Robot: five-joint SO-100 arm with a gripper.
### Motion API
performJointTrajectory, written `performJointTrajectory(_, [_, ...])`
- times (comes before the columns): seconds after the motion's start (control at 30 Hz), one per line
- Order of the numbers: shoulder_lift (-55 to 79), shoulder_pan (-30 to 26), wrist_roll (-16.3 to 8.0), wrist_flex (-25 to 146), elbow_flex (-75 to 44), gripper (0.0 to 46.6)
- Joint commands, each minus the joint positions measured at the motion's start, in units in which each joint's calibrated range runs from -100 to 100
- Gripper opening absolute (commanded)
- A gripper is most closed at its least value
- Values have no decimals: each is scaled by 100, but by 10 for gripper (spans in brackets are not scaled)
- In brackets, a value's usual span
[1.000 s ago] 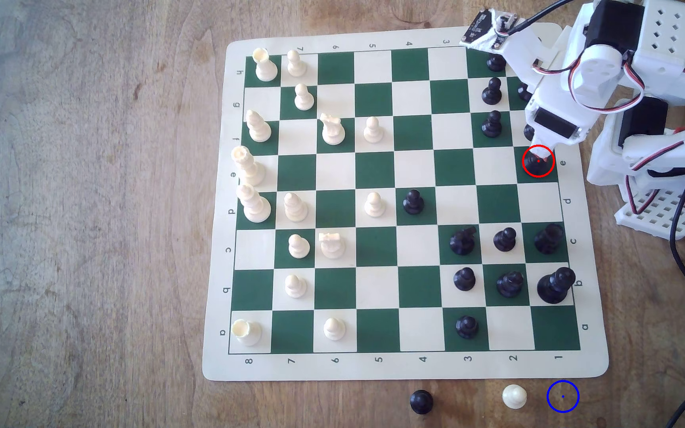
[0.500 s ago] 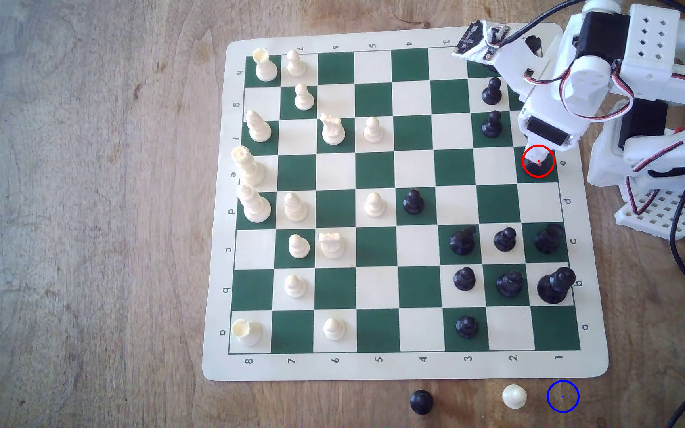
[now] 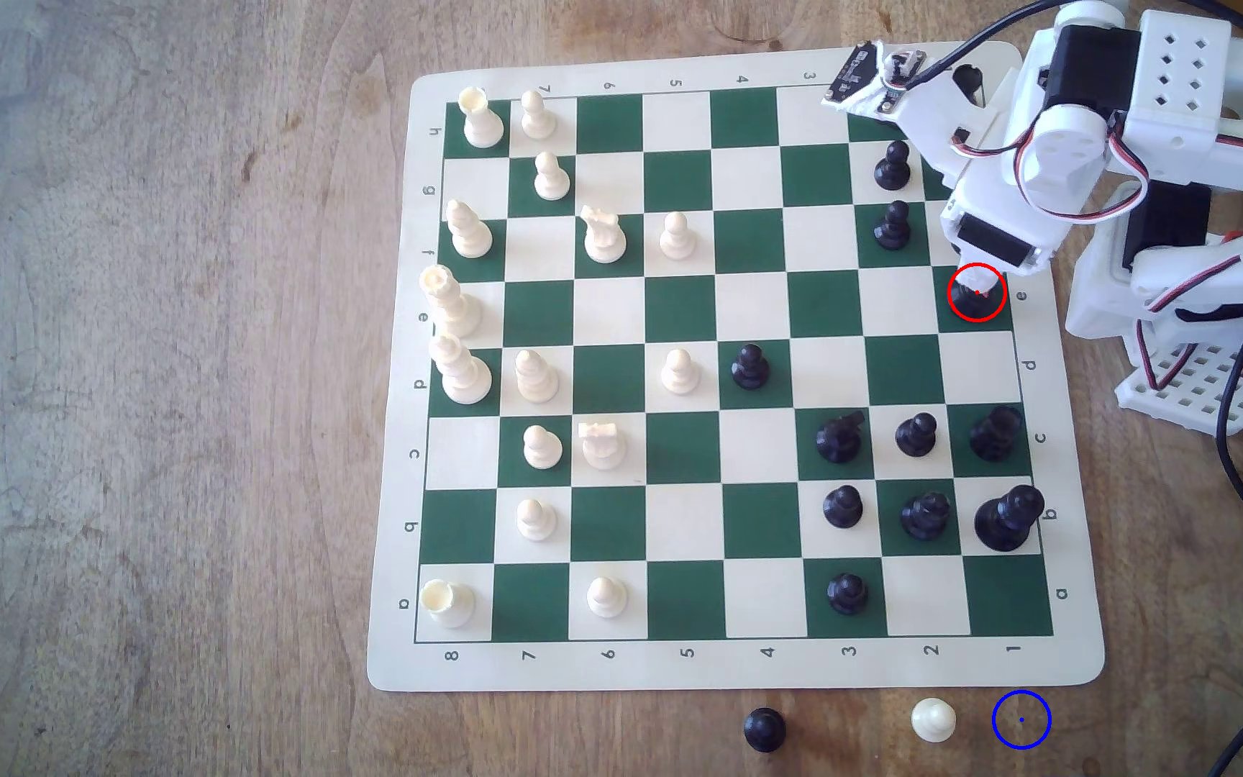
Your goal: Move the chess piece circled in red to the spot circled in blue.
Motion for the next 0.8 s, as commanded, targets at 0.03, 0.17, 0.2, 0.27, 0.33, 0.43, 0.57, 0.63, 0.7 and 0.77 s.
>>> performJointTrajectory(0.03, [-8, -73, -20, -37, -39, 3])
performJointTrajectory(0.17, [-42, -81, -24, -37, -29, 3])
performJointTrajectory(0.2, [-68, -89, -24, -13, -48, 3])
performJointTrajectory(0.27, [-195, -136, -24, 208, -292, 3])
performJointTrajectory(0.33, [-280, -331, -49, 405, -564, 3])
performJointTrajectory(0.43, [-382, -1106, -215, 765, -1290, 2])
performJointTrajectory(0.57, [111, -1286, -200, 1183, -2749, 2])
performJointTrajectory(0.63, [255, -1332, -186, 1265, -3212, 2])
performJointTrajectory(0.7, [425, -1520, -190, 1388, -3638, 2])
performJointTrajectory(0.77, [756, -1935, -239, 1527, -4200, 2])
